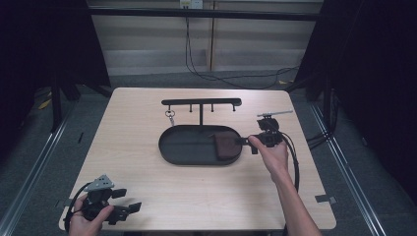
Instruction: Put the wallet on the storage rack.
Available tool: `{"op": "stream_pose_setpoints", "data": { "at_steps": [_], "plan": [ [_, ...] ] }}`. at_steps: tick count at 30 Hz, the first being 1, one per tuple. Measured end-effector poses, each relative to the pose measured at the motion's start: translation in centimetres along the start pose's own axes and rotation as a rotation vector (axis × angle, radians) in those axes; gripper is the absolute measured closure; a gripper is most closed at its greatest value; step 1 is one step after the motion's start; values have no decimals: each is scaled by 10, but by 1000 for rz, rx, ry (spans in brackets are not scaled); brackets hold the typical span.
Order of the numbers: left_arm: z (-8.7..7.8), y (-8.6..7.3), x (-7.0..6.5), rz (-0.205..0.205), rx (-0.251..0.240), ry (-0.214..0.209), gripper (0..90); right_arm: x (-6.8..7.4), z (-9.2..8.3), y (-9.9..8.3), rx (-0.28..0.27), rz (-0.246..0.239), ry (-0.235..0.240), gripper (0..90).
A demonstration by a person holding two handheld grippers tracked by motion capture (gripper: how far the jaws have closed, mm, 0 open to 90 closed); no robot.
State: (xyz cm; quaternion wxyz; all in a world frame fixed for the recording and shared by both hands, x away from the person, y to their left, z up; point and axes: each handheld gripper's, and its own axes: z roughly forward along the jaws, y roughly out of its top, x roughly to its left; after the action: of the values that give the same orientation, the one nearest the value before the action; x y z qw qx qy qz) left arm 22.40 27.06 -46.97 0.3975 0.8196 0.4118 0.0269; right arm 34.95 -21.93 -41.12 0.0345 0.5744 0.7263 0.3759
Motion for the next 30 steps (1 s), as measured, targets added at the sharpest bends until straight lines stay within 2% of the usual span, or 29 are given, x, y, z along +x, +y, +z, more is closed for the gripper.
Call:
{"op": "stream_pose_setpoints", "data": {
  "at_steps": [10, 18, 25, 30],
  "plan": [
    [0, 0, 0, 3, 0, -4, 184, -1, -15, -26, -38, -17, 20, 241],
    [-1, 0, 0, 2, 2, -5, 184, -3, -26, -49, -57, -32, 13, 247],
    [-1, 0, 1, -10, -4, 1, 184, -2, -39, -78, -88, -46, 10, 240],
    [0, 1, 1, -2, 4, 5, 184, 0, -52, -99, -106, -60, -8, 237]
  ]
}}
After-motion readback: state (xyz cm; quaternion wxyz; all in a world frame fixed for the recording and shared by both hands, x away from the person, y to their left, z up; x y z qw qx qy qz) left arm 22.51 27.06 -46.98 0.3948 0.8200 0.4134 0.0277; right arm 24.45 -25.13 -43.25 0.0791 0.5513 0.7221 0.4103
